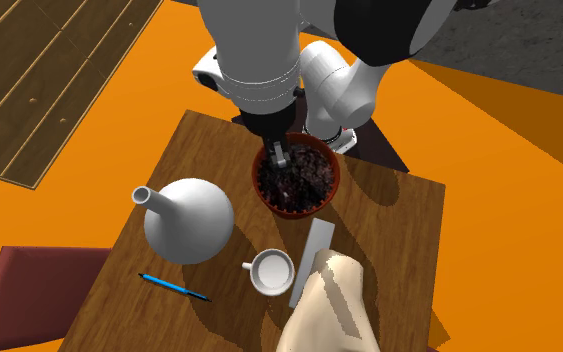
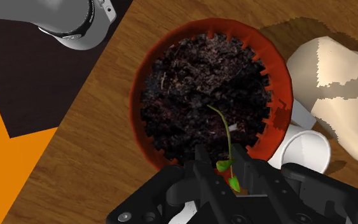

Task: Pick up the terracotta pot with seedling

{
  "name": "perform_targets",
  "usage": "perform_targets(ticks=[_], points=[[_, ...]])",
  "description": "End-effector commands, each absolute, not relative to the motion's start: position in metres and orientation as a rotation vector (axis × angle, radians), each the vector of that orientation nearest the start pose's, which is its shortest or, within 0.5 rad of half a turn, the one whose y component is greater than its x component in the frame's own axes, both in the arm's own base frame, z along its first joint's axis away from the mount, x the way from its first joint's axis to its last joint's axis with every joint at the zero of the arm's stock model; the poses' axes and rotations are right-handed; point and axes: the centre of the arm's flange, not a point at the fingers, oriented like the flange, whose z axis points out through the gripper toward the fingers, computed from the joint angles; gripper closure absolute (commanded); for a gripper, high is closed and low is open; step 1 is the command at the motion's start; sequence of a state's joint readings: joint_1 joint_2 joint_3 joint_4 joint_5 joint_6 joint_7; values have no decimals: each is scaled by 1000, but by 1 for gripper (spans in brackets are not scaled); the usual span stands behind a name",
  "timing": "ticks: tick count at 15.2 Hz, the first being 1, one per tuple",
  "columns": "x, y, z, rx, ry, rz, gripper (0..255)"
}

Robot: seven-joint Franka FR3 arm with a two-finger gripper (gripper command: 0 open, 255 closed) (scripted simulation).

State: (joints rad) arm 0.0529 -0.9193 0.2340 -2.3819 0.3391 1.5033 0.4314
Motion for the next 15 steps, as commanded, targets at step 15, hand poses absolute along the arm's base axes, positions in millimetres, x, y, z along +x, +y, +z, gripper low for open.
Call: perform_targets(ticks=[15], points=[[244,140,645,-2973,306,36,255]])
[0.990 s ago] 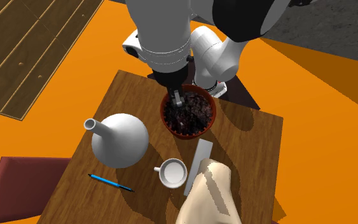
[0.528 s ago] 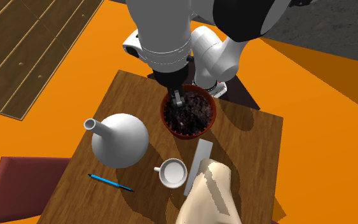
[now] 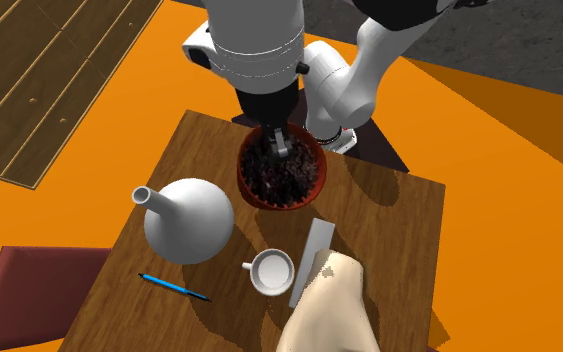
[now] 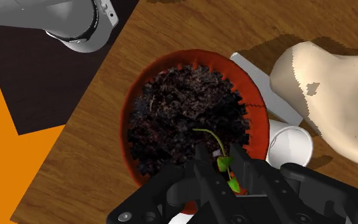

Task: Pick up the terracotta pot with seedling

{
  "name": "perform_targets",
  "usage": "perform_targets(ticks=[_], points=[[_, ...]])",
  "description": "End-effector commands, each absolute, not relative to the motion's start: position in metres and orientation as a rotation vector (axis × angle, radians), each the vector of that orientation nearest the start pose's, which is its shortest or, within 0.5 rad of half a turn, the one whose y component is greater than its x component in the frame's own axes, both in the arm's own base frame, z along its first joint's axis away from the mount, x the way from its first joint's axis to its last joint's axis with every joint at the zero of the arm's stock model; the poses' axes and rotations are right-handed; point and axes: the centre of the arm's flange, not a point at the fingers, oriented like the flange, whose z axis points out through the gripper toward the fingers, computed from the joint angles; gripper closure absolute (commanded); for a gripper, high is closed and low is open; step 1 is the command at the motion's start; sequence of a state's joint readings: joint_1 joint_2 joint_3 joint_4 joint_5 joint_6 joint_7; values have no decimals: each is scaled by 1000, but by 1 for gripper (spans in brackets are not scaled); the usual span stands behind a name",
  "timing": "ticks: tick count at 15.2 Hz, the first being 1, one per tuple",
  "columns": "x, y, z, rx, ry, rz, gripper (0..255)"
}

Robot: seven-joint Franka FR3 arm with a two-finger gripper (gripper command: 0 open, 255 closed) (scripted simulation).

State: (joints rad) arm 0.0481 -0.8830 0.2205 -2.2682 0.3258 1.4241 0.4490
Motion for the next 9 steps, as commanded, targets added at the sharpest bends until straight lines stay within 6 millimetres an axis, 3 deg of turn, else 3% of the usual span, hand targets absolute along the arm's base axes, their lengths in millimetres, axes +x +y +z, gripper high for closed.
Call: perform_targets(ticks=[1,7,9], points=[[244,140,650,-2973,306,36,255],[244,140,682,-2973,306,36,255],[244,140,682,-2973,306,36,255]])
